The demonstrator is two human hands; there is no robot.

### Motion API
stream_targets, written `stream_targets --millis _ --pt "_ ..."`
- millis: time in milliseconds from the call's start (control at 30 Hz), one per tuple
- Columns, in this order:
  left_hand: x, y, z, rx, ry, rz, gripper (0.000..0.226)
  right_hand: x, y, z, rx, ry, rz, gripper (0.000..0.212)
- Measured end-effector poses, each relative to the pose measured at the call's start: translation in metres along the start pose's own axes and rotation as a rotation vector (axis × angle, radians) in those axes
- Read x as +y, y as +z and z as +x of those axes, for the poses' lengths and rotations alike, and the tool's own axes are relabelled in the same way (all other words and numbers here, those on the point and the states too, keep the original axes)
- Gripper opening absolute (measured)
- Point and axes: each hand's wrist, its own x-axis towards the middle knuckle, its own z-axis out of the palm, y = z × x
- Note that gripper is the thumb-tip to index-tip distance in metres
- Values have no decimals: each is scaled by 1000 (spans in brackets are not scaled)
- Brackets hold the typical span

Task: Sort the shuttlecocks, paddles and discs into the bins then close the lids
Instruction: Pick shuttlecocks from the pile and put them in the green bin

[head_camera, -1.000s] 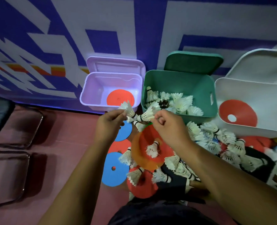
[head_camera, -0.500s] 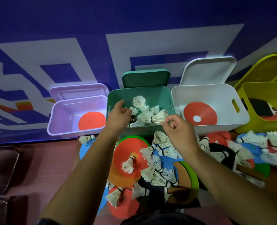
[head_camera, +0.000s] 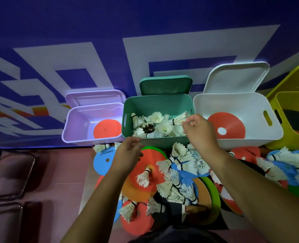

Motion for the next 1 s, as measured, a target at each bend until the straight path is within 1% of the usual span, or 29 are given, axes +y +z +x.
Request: stream_targets --millis 67,100,200,267,367,500,633,700,767,867,933,1000 --pt "-6 -9 -3 27 -22 -26 13 -11 1 13 11 -7 -24 9" --pt "-9 -14 -4 37 -35 -37 14 -15 2 18 -1 -18 -24 13" --pt "-18 -26 -8 64 -56 -35 13 -26 6 28 -130 26 -16 46" --pt "-22 -32 -11 85 -81 -45 12 -26 12 27 -192 54 -55 54" --pt "-28 -38 -13 96 -103 -66 11 -19 25 16 -210 68 -81 48" --pt "-42 -39 -12 62 -130 -81 14 -12 33 -3 -158 57 -85 27" --pt "-55 -35 -6 -2 -150 -38 13 -11 39 -19 -142 -54 -108 14" --pt "-61 -32 -4 -41 -156 11 13 -12 45 -29 -198 -81 -114 15" --pt "-71 -28 -2 -89 -148 89 12 -12 52 -40 -295 -89 -109 16" --pt "-88 -22 -2 -128 -132 197 10 -6 66 -56 -423 -145 -190 17" --pt "-97 -19 -4 -94 -98 263 10 0 76 -65 -475 -183 -252 18" --pt "-106 -19 -7 -2 -94 249 13 7 88 -75 -528 -233 -314 18"
